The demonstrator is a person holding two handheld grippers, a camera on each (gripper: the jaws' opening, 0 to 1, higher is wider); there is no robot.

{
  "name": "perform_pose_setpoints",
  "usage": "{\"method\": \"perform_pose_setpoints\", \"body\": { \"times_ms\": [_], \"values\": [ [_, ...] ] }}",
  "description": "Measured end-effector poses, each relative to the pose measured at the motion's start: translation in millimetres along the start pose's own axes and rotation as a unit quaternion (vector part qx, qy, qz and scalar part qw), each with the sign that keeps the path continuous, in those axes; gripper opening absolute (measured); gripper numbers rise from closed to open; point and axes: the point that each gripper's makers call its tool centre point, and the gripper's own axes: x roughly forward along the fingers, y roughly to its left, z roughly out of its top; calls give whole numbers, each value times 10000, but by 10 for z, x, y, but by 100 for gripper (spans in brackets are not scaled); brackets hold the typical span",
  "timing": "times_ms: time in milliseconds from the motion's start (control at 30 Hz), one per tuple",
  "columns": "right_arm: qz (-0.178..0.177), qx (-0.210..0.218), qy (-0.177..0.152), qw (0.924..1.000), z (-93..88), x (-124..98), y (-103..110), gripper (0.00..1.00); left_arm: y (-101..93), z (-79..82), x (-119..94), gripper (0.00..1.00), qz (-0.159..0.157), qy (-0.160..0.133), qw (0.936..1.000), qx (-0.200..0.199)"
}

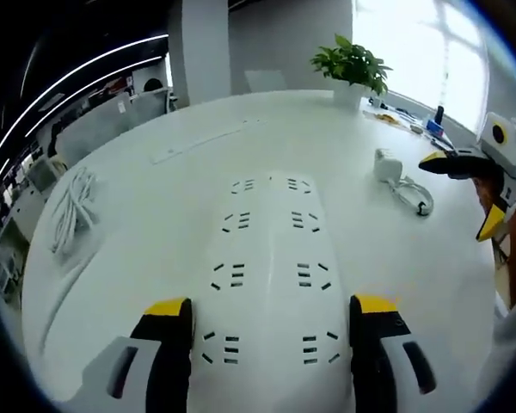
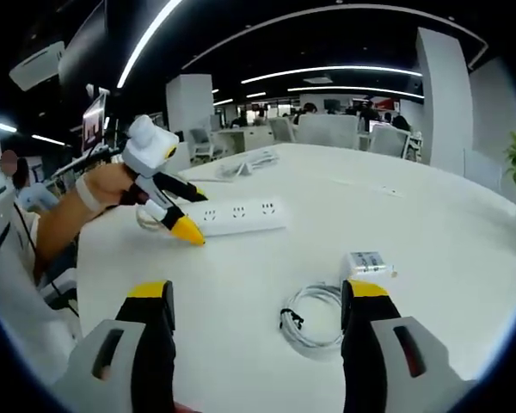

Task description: Straighten the power strip on the desk, plug the charger into it

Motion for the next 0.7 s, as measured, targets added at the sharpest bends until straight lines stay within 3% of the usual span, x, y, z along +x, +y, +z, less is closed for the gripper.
{"method": "perform_pose_setpoints", "body": {
  "times_ms": [233, 400, 533, 667, 700],
  "values": [
    [37, -345, -99, 9993, 134, -25, -1, 77, 4, 0, 5, 76, -6, -11, 10000, -7],
    [388, -1263, -15, 9912, 324, 34, -5, 77, -9, -1, 5, 76, -34, -53, 10000, 35],
    [748, -2192, 17, 9728, 555, 160, -2, 76, -9, 3, 9, 76, -44, -88, 9999, 53],
    [1114, -3254, 1, 9390, 791, 361, 28, 72, -12, 8, 17, 76, -74, -92, 9999, 78],
    [1223, -3324, 132, 9351, 819, 404, 34, 72, -14, 9, 19, 76, -81, -90, 9999, 85]
  ]
}}
